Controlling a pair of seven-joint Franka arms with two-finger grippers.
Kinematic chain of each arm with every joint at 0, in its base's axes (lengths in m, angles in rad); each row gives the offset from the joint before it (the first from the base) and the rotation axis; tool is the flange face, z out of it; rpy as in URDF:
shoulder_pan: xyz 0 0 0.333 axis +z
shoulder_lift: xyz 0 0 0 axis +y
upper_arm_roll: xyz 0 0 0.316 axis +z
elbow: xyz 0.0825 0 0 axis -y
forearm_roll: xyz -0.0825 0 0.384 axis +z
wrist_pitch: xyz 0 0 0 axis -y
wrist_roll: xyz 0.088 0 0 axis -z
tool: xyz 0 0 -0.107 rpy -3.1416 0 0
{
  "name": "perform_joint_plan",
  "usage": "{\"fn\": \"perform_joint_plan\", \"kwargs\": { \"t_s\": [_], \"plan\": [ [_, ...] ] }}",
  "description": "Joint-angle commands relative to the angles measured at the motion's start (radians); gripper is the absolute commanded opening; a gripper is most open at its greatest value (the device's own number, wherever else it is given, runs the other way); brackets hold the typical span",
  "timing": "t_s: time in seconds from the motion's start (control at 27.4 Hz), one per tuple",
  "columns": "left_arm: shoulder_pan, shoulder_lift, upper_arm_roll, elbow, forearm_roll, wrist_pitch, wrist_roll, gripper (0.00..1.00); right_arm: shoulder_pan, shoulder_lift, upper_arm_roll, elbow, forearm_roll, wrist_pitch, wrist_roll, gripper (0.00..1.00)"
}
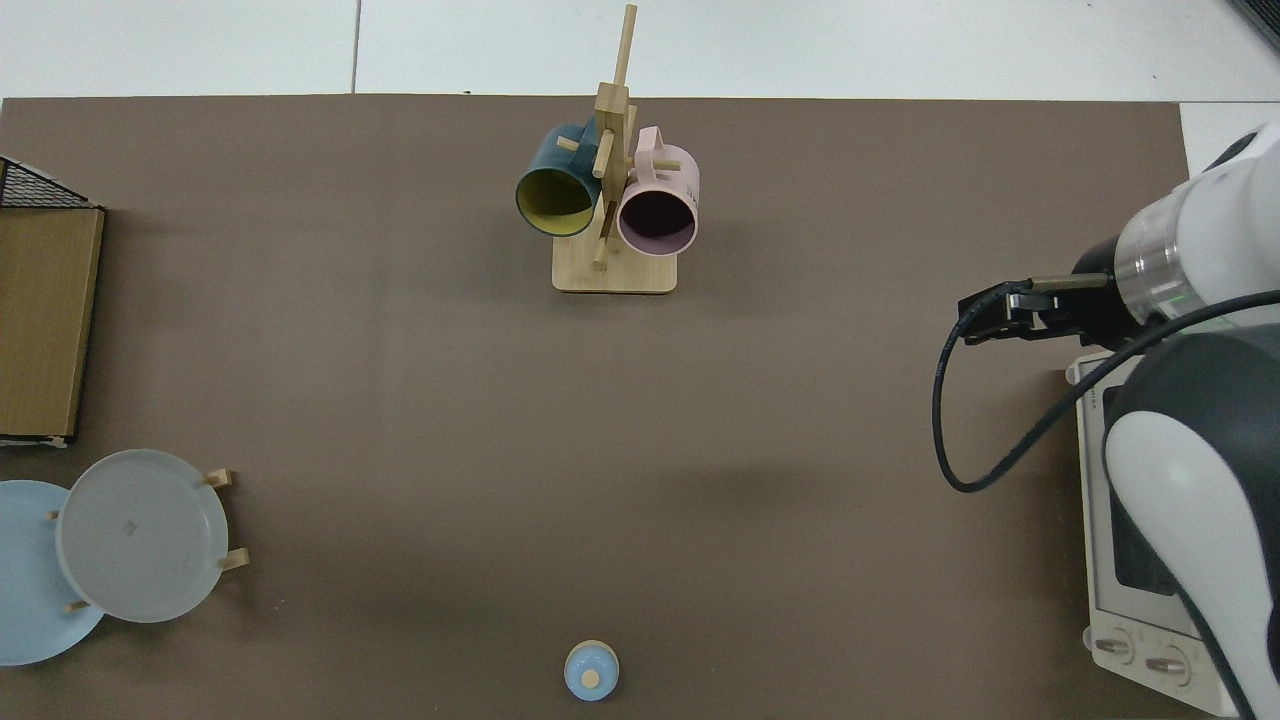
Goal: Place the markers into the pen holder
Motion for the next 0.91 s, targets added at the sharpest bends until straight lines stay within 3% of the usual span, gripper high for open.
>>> {"fn": "perform_joint_plan", "kwargs": {
  "t_s": [0.0,0.58,0.87],
  "plan": [
    [0.062,0.018,-0.007,0.022,0.022,0.067,0.074,0.00,-0.010,-0.015,0.012,0.006,0.010,-0.026,0.047,0.99],
    [0.148,0.073,-0.007,0.012,0.048,0.189,0.194,0.00,-0.020,-0.035,0.012,-0.001,0.010,-0.020,0.119,0.99],
    [0.176,0.123,-0.009,-0.017,0.129,0.248,0.212,0.00,-0.020,-0.034,0.012,-0.001,0.012,-0.012,0.122,0.99]
  ]
}}
